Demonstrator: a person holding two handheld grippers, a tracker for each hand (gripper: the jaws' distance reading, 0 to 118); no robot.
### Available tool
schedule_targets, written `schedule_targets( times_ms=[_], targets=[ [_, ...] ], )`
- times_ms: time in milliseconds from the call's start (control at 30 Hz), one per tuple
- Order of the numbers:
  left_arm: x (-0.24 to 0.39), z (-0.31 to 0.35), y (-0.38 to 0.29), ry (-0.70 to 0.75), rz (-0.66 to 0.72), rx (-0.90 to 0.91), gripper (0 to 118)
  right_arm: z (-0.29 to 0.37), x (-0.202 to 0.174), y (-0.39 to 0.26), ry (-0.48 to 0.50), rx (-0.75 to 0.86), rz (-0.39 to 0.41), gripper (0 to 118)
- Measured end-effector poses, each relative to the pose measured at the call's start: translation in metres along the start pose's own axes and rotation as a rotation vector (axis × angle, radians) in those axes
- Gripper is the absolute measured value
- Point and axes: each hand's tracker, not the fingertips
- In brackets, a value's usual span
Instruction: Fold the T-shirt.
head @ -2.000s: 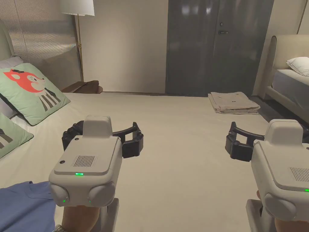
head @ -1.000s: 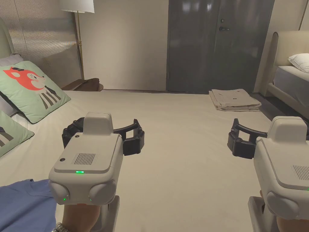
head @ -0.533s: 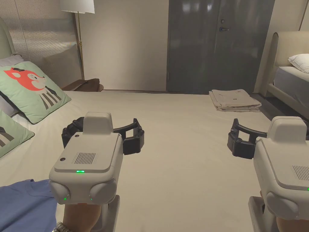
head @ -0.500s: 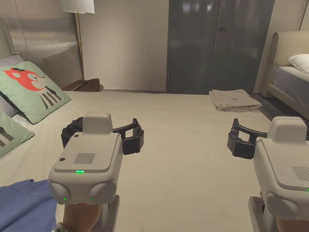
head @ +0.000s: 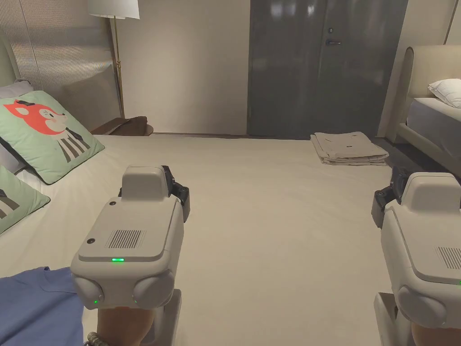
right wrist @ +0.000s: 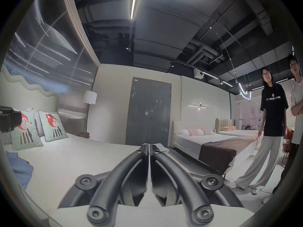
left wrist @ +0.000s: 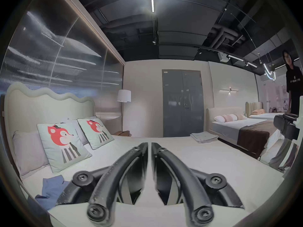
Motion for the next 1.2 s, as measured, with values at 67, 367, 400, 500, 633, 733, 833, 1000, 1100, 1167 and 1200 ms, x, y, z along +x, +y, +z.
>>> schedule_targets(
  times_ms=[67,367,400,500,633,733,833,1000,1100,1167,1200],
  targets=[
    [0.003,0.001,0.000,0.000,-0.010,-0.001,0,0.000,0.001,0.000,-0.005,-0.003,0.001,0],
    [0.007,0.002,0.000,0.000,-0.012,0.002,0,0.003,0.006,0.000,-0.014,-0.018,0.002,0],
    [0.006,0.002,0.000,0.001,-0.015,0.003,0,0.004,0.005,0.000,-0.009,-0.017,0.004,0],
    [0.001,0.004,0.001,0.008,-0.014,0.004,0,0.004,-0.002,0.000,0.009,-0.013,0.013,0],
    [-0.013,0.009,0.002,0.043,-0.023,0.003,0,0.002,-0.020,0.001,0.059,-0.008,0.010,0],
    [-0.036,0.018,0.005,0.106,-0.027,0.008,0,-0.002,-0.043,0.003,0.121,-0.003,0.007,0],
    [-0.066,0.030,0.008,0.199,-0.044,0.008,0,-0.005,-0.072,0.005,0.199,0.002,-0.013,0],
    [-0.112,0.055,0.013,0.335,-0.069,0.007,0,-0.010,-0.121,0.005,0.327,0.007,-0.040,0],
    [-0.132,0.068,0.012,0.378,-0.070,-0.001,0,-0.013,-0.143,0.004,0.371,0.011,-0.038,0],
    [-0.141,0.074,0.011,0.410,-0.073,-0.007,0,-0.011,-0.154,0.004,0.399,0.010,-0.042,0],
    [-0.145,0.076,0.010,0.420,-0.075,-0.012,0,-0.011,-0.158,0.004,0.408,0.008,-0.043,0]
  ],
)
